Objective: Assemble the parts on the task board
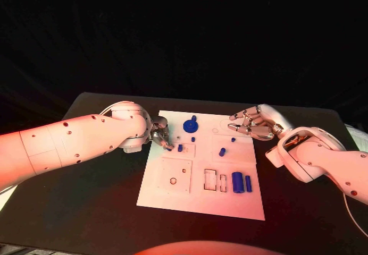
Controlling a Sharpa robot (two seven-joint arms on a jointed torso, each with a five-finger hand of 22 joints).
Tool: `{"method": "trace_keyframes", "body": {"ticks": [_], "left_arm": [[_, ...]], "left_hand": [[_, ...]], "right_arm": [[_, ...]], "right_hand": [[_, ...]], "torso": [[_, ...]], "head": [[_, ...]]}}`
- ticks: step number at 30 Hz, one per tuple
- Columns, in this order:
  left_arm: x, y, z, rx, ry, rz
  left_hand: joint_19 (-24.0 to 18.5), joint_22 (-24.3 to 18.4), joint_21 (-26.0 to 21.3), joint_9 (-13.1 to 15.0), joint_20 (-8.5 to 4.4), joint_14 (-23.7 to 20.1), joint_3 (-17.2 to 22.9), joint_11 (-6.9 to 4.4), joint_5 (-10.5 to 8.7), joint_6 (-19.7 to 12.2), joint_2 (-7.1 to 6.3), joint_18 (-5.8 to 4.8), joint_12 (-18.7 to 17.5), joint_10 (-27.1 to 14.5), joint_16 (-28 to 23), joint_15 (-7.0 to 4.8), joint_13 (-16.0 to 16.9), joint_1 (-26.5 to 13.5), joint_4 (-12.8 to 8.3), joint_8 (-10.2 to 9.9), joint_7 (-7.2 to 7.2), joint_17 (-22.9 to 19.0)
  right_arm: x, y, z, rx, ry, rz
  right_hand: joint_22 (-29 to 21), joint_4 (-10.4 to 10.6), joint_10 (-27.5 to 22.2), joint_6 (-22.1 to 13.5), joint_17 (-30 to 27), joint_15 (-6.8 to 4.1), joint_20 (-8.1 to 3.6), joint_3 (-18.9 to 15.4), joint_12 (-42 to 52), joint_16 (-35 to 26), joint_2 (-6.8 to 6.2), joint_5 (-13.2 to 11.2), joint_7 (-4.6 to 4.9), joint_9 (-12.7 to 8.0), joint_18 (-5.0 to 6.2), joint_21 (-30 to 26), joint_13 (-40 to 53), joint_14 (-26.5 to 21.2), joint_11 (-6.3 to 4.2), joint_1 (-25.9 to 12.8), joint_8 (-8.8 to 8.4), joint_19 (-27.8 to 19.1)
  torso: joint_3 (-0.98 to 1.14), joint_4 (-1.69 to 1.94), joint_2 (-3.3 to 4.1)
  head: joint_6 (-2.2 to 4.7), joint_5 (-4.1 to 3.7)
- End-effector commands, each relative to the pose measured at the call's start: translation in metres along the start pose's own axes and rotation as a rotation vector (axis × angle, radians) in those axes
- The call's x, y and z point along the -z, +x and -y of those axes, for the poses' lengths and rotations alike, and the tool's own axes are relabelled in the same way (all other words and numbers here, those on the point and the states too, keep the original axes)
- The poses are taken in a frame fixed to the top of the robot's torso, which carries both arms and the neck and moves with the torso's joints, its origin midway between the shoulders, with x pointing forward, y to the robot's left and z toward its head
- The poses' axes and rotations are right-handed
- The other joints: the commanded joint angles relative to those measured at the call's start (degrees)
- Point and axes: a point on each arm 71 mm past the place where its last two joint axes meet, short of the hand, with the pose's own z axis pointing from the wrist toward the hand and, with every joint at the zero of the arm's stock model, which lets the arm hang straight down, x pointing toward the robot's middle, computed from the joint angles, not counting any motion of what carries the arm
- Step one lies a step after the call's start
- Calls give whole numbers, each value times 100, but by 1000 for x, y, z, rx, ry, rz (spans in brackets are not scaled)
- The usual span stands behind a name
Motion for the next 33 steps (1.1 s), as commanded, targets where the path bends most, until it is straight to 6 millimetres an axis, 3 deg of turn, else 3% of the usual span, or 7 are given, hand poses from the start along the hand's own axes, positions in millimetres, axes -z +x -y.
{"method": "trace_keyframes", "body": {"ticks": [1, 13, 20, 26, 33], "left_arm": [[-1, 8, 5, -32, 15, -63], [-3, 8, 4, -28, -16, -72], [-5, 7, 1, -15, -57, -75], [-6, 6, -1, -13, -79, -78], [-7, 6, -1, -15, -87, -83]], "left_hand": [[32, 458, 21, -6, -5, 592, 658, 8, 19, 55, -7, -84, 38, 44, 17, 10, 9, 52, -704, 19, -58, 1505], [27, 455, 9, -18, -3, 592, 647, 6, 14, 112, -2, -82, 55, 73, 17, 11, 29, -44, -657, 14, -68, 1505], [28, 460, -6, -52, -10, 592, 497, -14, 11, 201, 63, -79, 38, 82, 17, -3, 16, -490, -363, -16, -101, 1505], [35, 472, -10, -86, -20, 592, 369, -24, 12, 264, 42, -80, 48, 87, 17, -14, 30, -901, -111, -50, -115, 1505], [47, 492, 1, -103, -28, 592, 295, -32, 11, 310, 0, -84, 76, 104, 17, -20, 63, -1080, -11, -65, -125, 1505]], "right_arm": [[0, 1, 0, 1, -5, -13], [0, 1, 0, 1, -4, -12], [1, 1, 0, 1, -4, -12], [1, 1, 0, 1, -3, -12], [1, 1, 0, 1, -3, -12]], "right_hand": [[-6, -6, -26, 32, 142, 1, 12, -26, -18, -27, 45, 27, -5, -7, 16, -35, -5, 299, -3, -5, 16, -43], [-7, -1, -28, 32, 135, 2, 13, -35, -17, -33, 50, 32, -5, -7, 16, -36, -8, 297, -2, -10, 16, -44], [-7, -1, -28, 32, 135, 2, 13, -35, -17, -33, 50, 32, -5, -7, 16, -36, -8, 297, -2, -10, 16, -44], [-7, -1, -28, 32, 135, 2, 13, -35, -17, -33, 50, 32, -5, -7, 16, -36, -8, 297, -2, -10, 16, -44], [-7, -1, -28, 32, 135, 2, 13, -35, -17, -33, 50, 32, -5, -7, 16, -36, -8, 297, -2, -10, 16, -44]], "torso": [[1, -1, 0], [3, 2, -1], [4, -2, 0], [5, -1, 0], [2, -2, -1]], "head": [[-12, -7], [-21, -20], [-20, -22], [-26, -24], [-33, -33]]}}
